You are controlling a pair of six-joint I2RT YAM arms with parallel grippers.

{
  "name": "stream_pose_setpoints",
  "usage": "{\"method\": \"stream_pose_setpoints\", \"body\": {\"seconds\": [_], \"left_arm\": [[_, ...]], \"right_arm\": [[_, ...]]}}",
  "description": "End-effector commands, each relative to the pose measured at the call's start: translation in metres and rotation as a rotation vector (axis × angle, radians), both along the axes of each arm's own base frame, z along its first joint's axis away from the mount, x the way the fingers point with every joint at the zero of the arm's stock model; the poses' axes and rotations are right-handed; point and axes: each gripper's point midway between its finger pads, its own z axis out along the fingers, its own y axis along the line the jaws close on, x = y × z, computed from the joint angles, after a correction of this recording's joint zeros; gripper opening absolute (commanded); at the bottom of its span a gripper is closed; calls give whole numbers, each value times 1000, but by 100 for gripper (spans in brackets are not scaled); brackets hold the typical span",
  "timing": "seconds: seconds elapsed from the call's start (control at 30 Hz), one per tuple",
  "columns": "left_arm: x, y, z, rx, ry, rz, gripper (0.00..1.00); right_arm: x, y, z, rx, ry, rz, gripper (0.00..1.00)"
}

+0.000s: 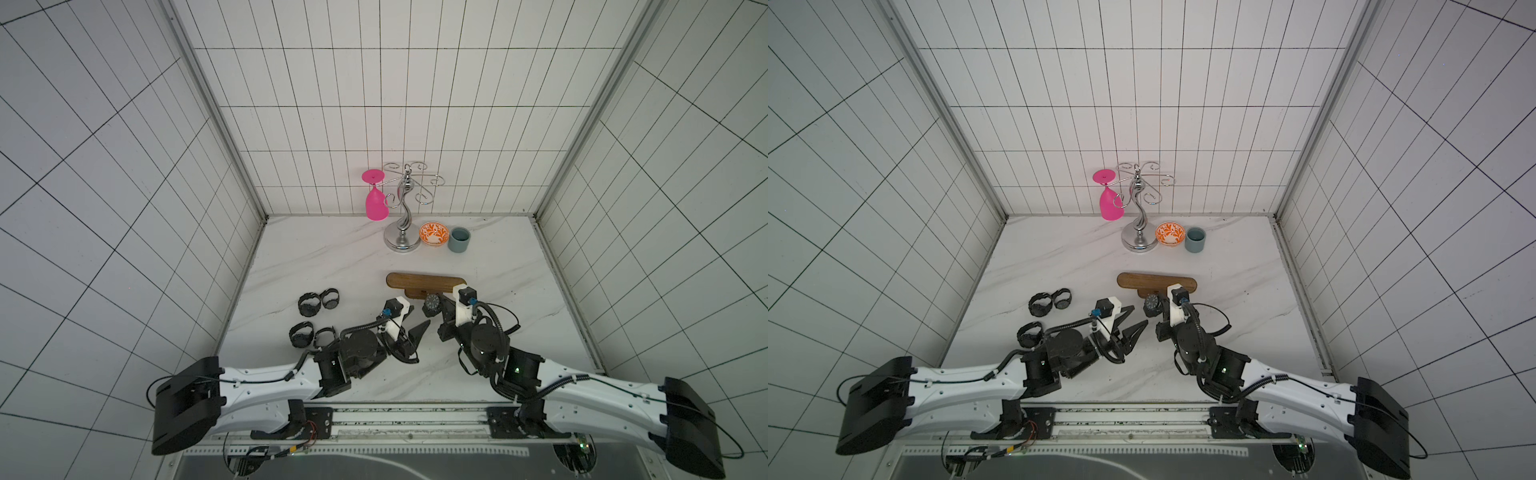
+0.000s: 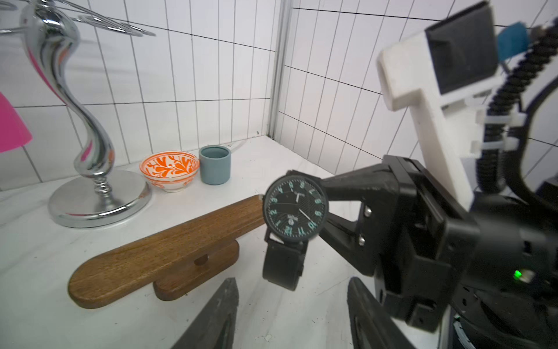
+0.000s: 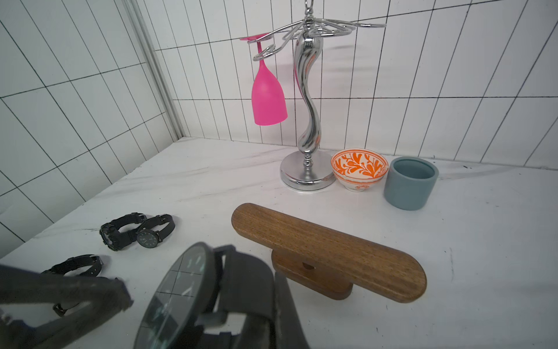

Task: Place watch on stand
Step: Pick up the watch at the center of the board, then place the watch on the stand.

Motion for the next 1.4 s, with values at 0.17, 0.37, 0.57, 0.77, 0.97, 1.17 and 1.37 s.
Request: {"method": "stream_pose_setpoints", "body": {"seconds": [0.17,0.37,0.57,0.77,0.97,1.17,1.37], "left_arm": [[19,-4,-4,-12,71,112,50],[20,-12,-10,-1,88,96,44],[21,-17,-13,8,106,94,39],[26,-13,-12,5,115,134,21],[34,-7,-17,18,135,200,2],[41,8,-10,19,107,260,0],[45,16,-2,69,54,164,0]], "right_arm": [[1,-3,61,186,-70,-136,0],[-3,7,64,204,-69,-118,0],[-4,7,65,202,-71,-141,0],[-3,8,57,167,-61,-178,0],[-2,12,49,136,-46,-204,0],[-6,20,48,114,-36,-128,3],[-29,36,42,79,-50,173,33]]}}
